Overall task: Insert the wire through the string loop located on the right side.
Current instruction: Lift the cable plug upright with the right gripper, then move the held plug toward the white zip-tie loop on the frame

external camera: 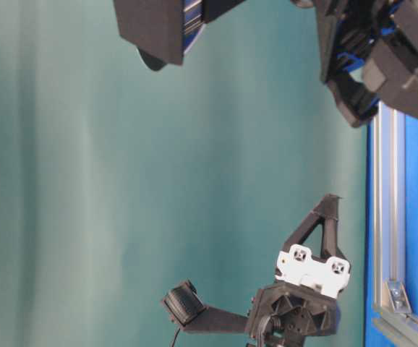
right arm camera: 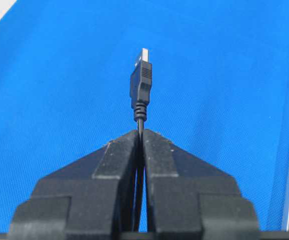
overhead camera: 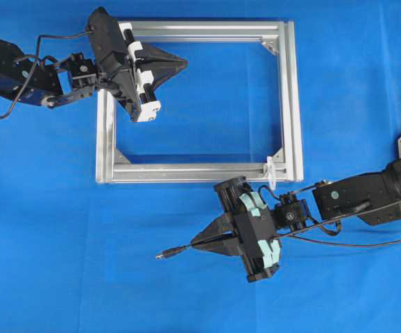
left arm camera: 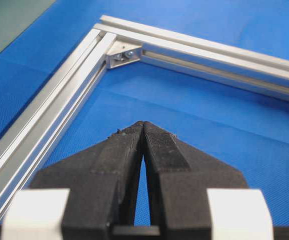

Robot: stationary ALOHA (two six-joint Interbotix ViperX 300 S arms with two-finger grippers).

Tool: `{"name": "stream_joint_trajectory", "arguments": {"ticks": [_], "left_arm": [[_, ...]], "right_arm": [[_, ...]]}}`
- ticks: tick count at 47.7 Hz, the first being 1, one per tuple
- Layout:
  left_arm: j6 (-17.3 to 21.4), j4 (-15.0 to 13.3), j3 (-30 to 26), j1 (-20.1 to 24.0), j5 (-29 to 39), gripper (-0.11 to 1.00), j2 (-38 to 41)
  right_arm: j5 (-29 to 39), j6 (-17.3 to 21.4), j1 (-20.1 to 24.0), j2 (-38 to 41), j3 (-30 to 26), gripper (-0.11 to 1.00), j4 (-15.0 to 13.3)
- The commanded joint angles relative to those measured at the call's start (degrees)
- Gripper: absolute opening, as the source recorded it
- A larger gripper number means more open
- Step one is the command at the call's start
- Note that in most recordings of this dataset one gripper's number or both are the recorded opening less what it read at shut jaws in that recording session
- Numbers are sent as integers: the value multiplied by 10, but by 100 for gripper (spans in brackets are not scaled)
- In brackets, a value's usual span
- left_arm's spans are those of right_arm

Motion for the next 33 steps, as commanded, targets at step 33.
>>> {"name": "stream_joint_trajectory", "arguments": {"ticks": [33], "left_arm": [[0, 2, -4, -1, -4, 0, -18]], "right_arm": [[-4, 3, 6, -40, 36, -4, 4]]}}
